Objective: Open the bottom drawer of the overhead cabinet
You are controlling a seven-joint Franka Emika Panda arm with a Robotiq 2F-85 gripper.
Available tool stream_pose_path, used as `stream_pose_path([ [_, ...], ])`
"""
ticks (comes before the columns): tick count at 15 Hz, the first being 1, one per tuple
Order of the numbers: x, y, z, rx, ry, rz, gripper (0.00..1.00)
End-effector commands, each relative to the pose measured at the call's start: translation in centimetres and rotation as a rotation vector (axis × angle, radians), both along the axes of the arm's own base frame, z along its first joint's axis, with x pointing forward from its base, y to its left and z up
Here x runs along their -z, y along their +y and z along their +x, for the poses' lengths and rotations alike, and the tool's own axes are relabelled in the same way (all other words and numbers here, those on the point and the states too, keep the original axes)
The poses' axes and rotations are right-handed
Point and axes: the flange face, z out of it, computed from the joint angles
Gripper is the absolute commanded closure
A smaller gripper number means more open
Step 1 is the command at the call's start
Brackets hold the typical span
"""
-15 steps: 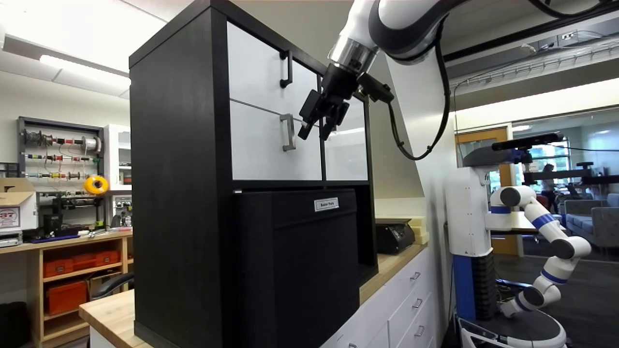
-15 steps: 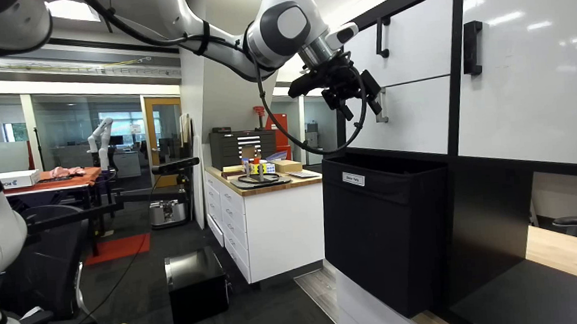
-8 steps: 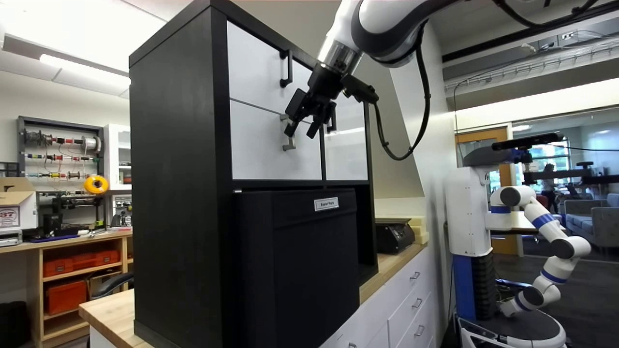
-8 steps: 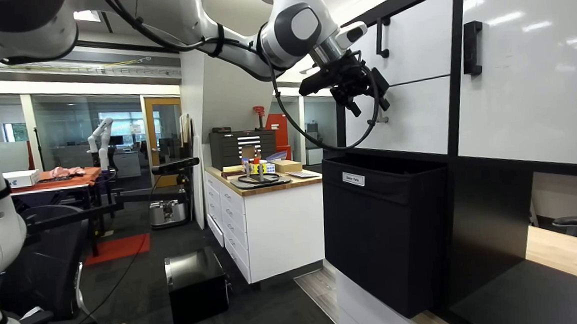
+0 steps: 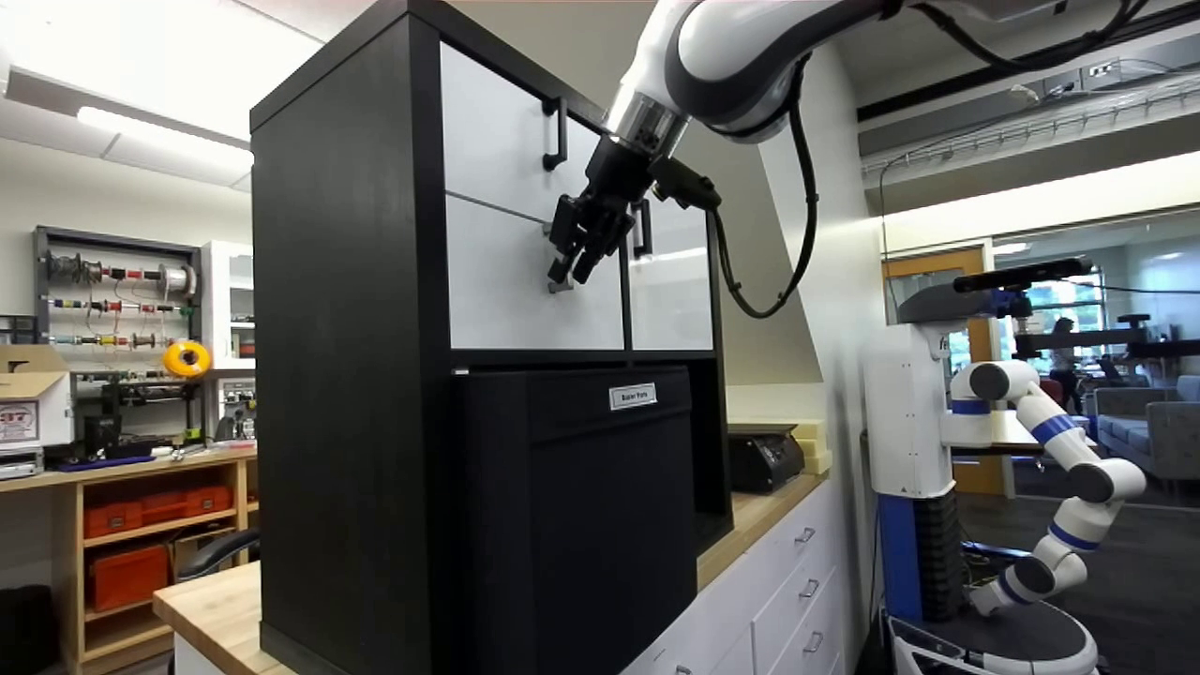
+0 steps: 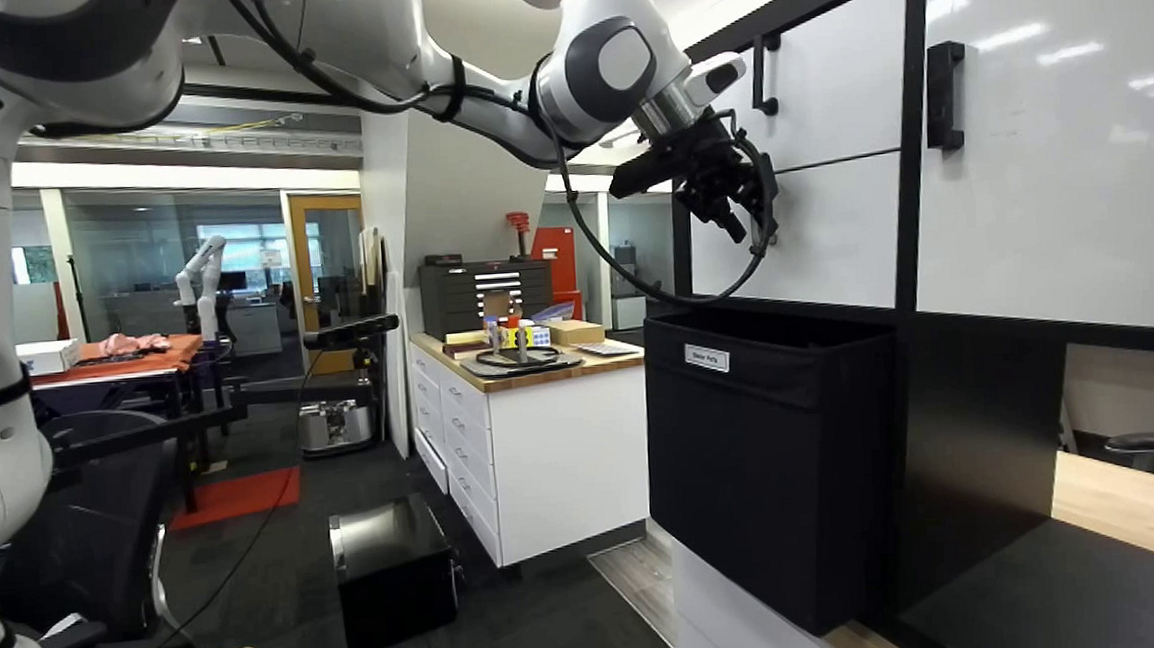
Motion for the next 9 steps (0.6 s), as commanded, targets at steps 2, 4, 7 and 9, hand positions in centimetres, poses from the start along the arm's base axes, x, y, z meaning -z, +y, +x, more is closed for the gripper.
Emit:
stream_pose_path([
  [2,-0.17,-0.11,0.69,-0.022,-0.018,0.005,0.85],
  [4,-0.07,-0.03,0.65,-0.025,-0.018,0.002,0.95],
  [7,-0.09,-0.21,0.47,-0.023,-0.019,0.000,0.94],
  [9,-0.06,-0.15,0.15,-0.023,-0.018,-0.001,0.94],
])
